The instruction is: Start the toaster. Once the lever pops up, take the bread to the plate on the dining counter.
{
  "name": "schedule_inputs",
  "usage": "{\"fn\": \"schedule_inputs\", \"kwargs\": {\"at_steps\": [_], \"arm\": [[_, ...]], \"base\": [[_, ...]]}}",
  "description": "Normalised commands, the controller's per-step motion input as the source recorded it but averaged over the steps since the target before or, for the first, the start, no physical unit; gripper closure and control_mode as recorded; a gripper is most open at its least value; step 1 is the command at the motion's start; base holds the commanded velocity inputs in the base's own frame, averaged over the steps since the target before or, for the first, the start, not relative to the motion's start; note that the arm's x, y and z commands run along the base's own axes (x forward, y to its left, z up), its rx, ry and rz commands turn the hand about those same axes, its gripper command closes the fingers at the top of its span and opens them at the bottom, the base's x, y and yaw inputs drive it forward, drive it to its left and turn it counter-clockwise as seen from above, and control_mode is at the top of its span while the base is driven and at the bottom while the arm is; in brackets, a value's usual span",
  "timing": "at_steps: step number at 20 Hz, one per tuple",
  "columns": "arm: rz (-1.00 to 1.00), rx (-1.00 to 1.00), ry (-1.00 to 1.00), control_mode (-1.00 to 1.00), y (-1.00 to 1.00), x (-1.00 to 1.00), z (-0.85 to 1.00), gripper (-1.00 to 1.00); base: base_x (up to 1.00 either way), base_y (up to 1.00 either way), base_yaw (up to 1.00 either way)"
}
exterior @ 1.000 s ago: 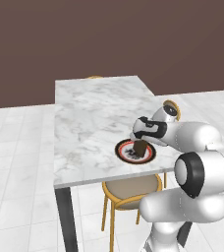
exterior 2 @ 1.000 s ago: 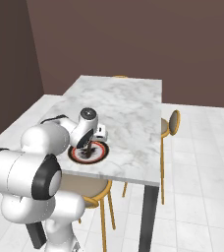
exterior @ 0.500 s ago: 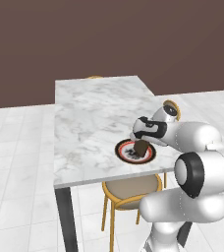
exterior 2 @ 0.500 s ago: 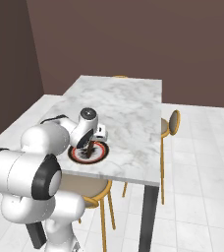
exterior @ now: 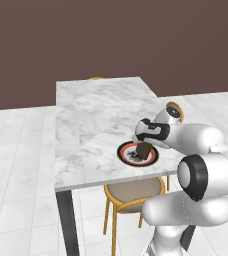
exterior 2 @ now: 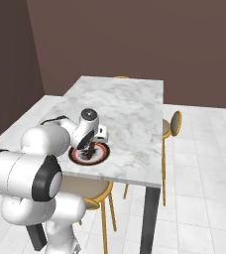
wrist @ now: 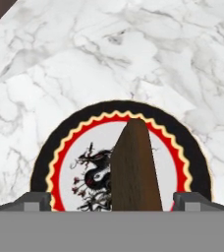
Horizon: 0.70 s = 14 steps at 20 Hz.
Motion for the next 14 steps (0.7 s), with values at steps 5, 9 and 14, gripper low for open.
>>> {"fn": "schedule_inputs", "kwargs": {"at_steps": [5, 9, 14], "arm": [[0.0, 0.0, 0.0, -1.0, 0.06, 0.0, 0.0, -1.0], [0.0, 0.0, 0.0, -1.0, 0.08, 0.0, 0.0, -1.0], [0.0, 0.0, 0.0, -1.0, 0.05, 0.0, 0.0, -1.0]], "base": [[0.0, 0.0, 0.0], [0.0, 0.0, 0.0], [0.0, 0.0, 0.0]]}}
